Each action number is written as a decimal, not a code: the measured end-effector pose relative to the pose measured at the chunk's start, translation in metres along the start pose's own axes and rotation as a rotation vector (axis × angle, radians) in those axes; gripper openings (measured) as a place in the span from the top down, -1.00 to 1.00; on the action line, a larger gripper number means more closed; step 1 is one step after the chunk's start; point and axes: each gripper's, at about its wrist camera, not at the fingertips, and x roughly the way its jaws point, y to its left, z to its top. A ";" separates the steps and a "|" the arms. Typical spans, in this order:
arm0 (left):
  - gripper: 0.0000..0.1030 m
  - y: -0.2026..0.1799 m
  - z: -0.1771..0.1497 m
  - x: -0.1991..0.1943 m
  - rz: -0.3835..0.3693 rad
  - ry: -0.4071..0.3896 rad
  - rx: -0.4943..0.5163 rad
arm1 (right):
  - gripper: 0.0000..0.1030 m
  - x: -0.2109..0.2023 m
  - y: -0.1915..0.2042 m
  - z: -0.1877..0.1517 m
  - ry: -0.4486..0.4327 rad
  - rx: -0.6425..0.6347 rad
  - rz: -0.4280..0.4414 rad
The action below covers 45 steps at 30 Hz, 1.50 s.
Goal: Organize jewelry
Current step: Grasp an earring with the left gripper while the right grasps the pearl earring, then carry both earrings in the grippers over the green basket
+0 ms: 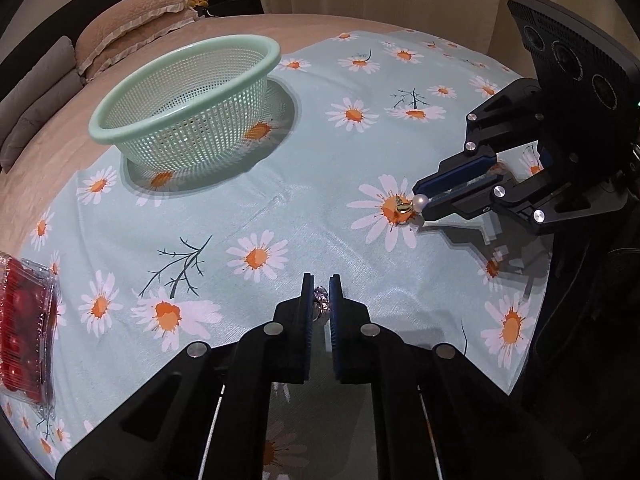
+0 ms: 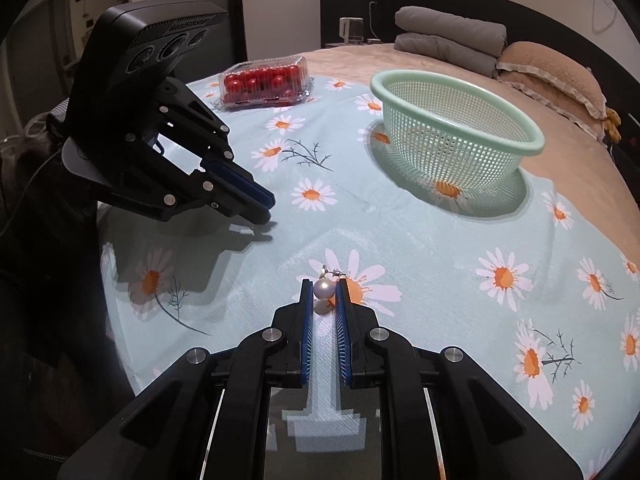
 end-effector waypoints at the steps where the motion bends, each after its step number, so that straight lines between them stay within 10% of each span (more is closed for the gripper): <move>1: 0.87 0.000 0.001 -0.003 0.003 -0.005 0.001 | 0.79 -0.003 -0.001 0.000 -0.001 -0.001 0.000; 27: 0.87 0.041 0.077 -0.049 0.122 -0.148 0.007 | 0.79 -0.045 -0.045 0.082 -0.058 -0.087 -0.095; 45: 0.86 0.102 0.114 -0.017 0.111 -0.137 -0.056 | 0.79 0.001 -0.093 0.132 -0.080 -0.086 -0.099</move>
